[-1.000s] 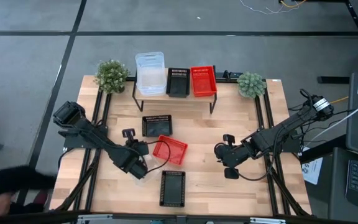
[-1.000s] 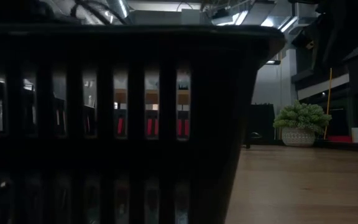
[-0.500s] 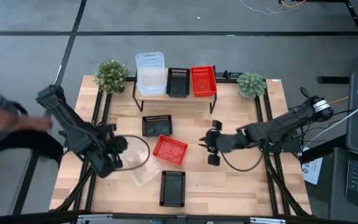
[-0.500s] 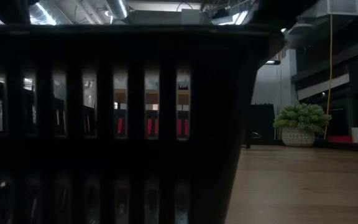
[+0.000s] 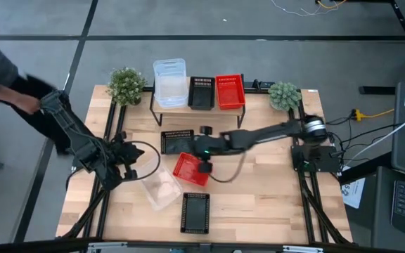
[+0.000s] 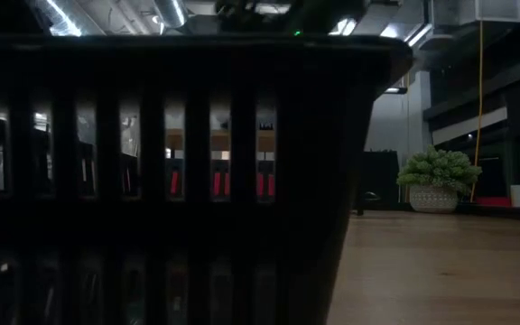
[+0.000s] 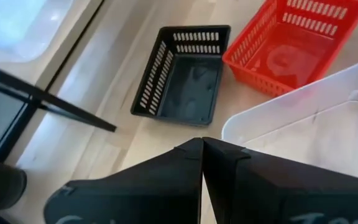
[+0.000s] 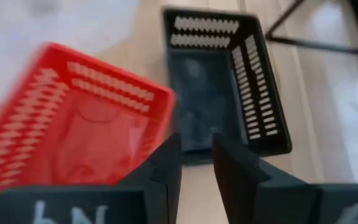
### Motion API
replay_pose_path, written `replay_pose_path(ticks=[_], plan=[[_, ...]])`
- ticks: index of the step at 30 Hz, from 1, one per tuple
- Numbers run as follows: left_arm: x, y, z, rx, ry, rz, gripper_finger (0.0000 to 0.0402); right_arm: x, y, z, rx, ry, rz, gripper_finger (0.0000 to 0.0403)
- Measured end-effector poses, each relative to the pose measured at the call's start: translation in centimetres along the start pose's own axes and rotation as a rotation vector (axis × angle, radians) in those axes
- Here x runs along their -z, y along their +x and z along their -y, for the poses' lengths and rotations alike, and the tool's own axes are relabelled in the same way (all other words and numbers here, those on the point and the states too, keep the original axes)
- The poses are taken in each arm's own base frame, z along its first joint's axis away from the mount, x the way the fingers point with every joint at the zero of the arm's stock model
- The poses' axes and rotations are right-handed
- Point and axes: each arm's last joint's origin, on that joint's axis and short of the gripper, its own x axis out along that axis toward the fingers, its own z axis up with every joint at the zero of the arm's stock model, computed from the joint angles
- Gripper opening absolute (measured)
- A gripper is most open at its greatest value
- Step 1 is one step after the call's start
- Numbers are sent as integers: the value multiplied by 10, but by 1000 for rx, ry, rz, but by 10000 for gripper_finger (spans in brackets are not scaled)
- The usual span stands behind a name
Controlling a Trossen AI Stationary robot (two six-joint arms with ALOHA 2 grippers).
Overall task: Stack baskets on shelf by color
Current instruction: Stack the top black bin on top of the black bin on the shelf
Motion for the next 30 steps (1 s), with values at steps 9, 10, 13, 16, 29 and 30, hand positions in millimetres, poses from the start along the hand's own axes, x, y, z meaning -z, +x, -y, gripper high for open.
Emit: replay_pose_path(ticks=[9, 10, 13, 16, 29, 30], plan=[[16, 11, -1, -30, -23, -20, 0, -26, 58, 32, -16, 54, -53, 90], [16, 11, -1, -28, -26, -19, 0, -23, 65, 33, -35, 53, -87, 90], [16, 11, 0, -21, -35, -14, 0, -16, 81, 37, -40, 62, -144, 90], [15, 11, 1, -14, -42, -12, 0, -8, 87, 38, -40, 80, -202, 90], [15, 11, 2, -6, -42, -13, 0, 33, 55, 7, -10, 97, -729, 90], [15, 11, 2, -6, -42, -13, 0, 36, 52, 3, -5, 95, -771, 90]])
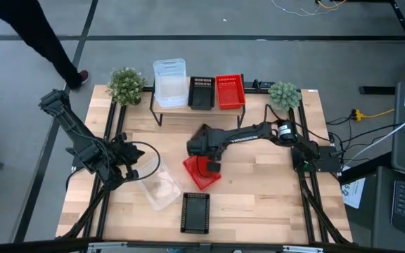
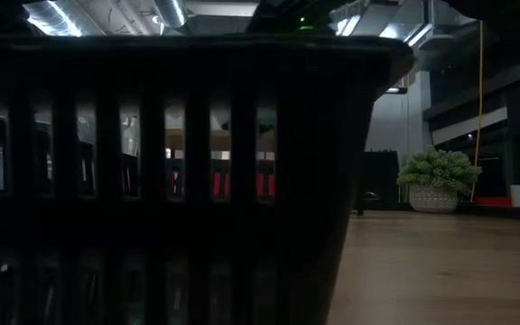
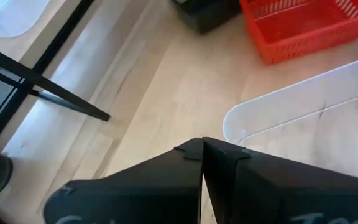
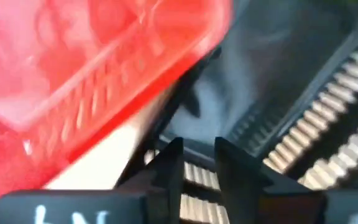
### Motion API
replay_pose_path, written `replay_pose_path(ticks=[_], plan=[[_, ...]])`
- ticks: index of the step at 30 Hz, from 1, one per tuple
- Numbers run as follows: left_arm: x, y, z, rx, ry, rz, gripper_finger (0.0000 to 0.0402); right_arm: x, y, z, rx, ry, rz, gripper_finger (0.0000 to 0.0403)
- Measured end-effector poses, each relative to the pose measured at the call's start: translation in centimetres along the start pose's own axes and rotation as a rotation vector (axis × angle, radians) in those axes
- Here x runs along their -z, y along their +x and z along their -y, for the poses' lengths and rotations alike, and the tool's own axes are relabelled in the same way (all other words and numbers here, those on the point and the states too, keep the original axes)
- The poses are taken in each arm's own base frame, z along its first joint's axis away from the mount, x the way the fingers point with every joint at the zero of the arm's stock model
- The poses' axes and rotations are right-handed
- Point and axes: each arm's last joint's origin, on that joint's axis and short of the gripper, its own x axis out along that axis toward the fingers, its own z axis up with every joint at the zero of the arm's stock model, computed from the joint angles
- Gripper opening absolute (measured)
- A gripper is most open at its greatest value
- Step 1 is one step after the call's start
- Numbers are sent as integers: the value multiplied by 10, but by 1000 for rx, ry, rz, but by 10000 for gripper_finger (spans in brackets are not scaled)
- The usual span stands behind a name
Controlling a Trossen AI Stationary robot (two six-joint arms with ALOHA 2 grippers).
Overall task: Stack baskets on shelf by color
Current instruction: Stack the top black bin on top of the black bin on the shelf
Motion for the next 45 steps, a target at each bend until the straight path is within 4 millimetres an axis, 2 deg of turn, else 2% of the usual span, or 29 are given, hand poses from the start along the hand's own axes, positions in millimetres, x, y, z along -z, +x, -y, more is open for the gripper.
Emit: replay_pose_path(ticks=[5, 9, 16, 19, 23, 26, 28, 35, 45], plan=[[0, 0, 0, 0, 1, 0, 0, 22, -6, -24, -14, -29, -168, 90], [0, 0, 0, 0, 1, 0, 0, 33, -18, -44, -17, -98, -190, 90], [0, 0, 0, 2, -1, 1, 0, 66, -78, -58, -54, -289, -68, 90], [0, 0, 0, 2, -2, 1, 0, 82, -90, -64, -38, -363, 42, 90], [0, 0, 0, 2, -2, 1, 0, 101, -72, -68, -20, -455, 118, 90], [0, 0, 1, 4, -4, 2, 0, 113, -52, -66, -24, -473, 150, 90], [-1, 0, 1, 10, -12, 6, 0, 120, -46, -64, -29, -457, 177, 90], [-2, 0, 4, 25, -35, 19, 0, 129, -35, -56, 113, -477, 210, 90], [-3, 0, 4, 29, -40, 22, 0, 136, 1, -45, 87, -468, 185, 90]])
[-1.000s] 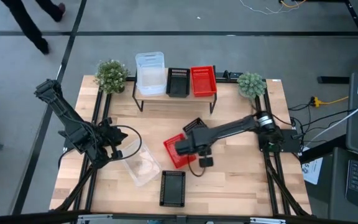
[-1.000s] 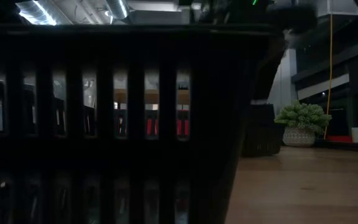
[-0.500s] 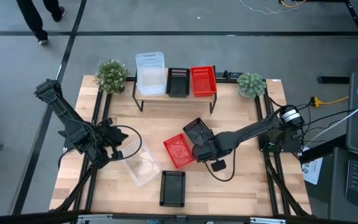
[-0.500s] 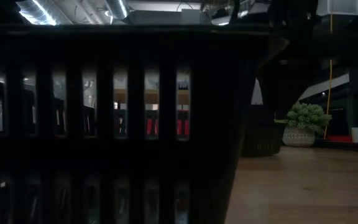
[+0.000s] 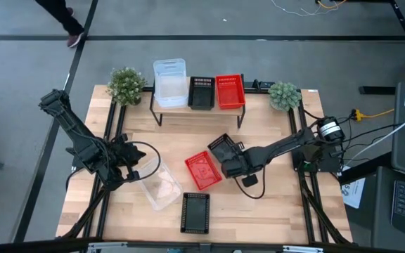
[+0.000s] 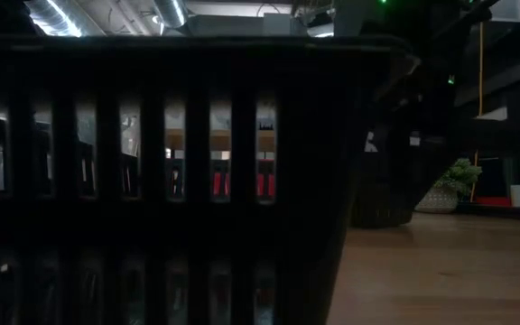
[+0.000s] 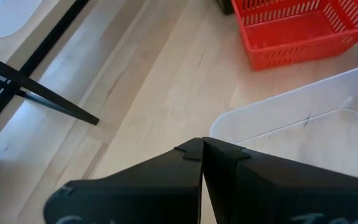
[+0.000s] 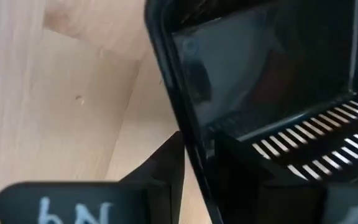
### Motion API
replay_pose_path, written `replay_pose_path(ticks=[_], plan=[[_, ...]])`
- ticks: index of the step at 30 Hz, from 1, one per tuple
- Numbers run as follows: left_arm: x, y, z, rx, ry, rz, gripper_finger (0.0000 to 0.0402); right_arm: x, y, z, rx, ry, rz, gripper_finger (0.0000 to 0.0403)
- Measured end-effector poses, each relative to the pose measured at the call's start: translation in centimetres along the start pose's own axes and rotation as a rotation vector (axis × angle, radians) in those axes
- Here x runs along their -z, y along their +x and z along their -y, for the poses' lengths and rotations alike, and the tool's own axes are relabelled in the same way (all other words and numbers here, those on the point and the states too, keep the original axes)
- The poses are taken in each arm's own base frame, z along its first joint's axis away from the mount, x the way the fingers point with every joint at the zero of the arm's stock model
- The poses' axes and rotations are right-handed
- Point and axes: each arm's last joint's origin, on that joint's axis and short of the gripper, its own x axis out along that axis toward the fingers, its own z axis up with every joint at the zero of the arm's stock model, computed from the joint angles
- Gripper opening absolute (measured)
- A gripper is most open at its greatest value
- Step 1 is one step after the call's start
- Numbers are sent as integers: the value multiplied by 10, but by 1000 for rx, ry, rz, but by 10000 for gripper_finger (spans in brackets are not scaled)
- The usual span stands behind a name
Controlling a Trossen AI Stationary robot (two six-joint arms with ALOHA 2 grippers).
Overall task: Stack baskets on shelf by color
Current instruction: Stack the top black bin on top of the black bin on the shelf
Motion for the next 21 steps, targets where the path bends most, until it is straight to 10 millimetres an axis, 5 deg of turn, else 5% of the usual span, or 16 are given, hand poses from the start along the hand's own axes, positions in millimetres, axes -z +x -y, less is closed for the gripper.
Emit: replay_pose_path(ticks=[7, 11, 21], plan=[[0, 0, 0, 0, 0, 0, 0, -3, -4, 0, -44, 15, 13, 13], [0, 0, 0, -1, 1, 1, 0, -7, -19, -4, -114, 56, -20, 4], [0, 0, 0, -2, 3, 1, 0, -31, -122, 0, -62, 58, 155, 2]])
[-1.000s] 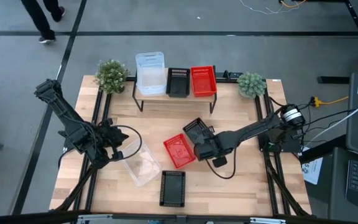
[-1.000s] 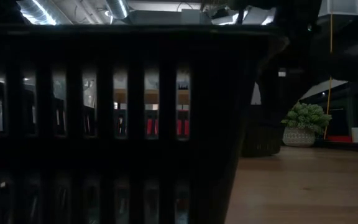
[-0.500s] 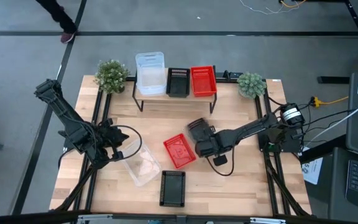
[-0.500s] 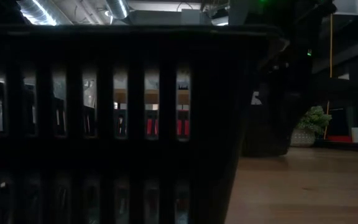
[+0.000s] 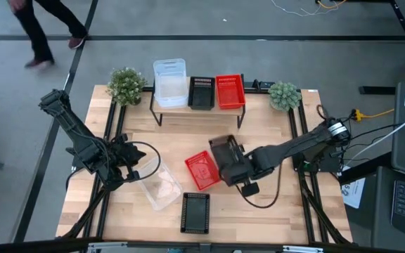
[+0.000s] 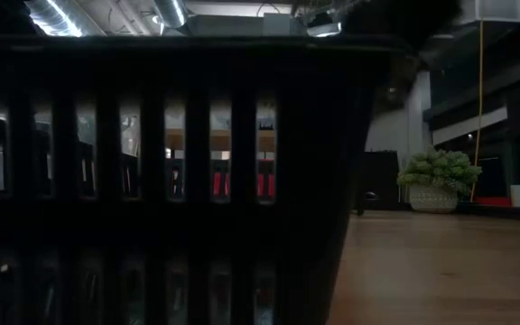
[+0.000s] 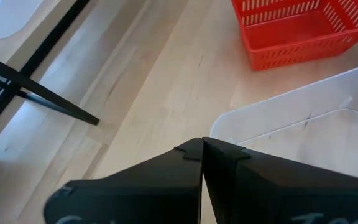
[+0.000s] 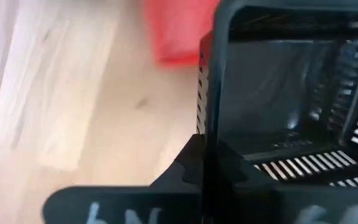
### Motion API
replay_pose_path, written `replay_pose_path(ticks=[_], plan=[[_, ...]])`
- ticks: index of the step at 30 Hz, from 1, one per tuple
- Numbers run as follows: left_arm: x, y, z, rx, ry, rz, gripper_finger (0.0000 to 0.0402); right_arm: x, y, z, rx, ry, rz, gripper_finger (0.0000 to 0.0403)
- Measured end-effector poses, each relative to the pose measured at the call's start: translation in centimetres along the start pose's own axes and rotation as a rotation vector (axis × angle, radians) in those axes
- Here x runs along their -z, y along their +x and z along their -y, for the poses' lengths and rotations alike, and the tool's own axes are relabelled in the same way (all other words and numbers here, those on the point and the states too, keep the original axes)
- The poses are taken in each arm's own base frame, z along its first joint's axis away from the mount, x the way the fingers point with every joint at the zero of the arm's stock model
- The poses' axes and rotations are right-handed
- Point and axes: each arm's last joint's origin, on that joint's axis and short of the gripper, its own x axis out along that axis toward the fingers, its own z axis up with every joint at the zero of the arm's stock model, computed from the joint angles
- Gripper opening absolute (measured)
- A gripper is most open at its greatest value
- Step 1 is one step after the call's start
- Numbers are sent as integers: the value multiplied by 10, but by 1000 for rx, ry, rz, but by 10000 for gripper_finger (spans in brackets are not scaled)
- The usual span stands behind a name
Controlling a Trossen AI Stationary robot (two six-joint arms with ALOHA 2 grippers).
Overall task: Stack baskets on shelf by color
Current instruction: Stack the top black bin on top of the black bin on the shelf
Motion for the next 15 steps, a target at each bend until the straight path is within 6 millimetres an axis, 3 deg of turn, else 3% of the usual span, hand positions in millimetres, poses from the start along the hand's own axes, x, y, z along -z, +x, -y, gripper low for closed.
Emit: replay_pose_path(ticks=[3, 6, 10, 15], plan=[[0, 0, 0, 0, 1, 0, 0, -13, -31, 14, 147, -11, 116, 2], [0, 0, 0, 0, 0, 0, 0, -27, -56, 41, 329, 58, 246, 1], [0, 0, 0, 0, 0, 0, 0, -39, -83, 93, 446, 253, 422, 1], [0, 0, 0, -1, 2, -1, 0, -35, -98, 164, 500, 404, 535, 1]])
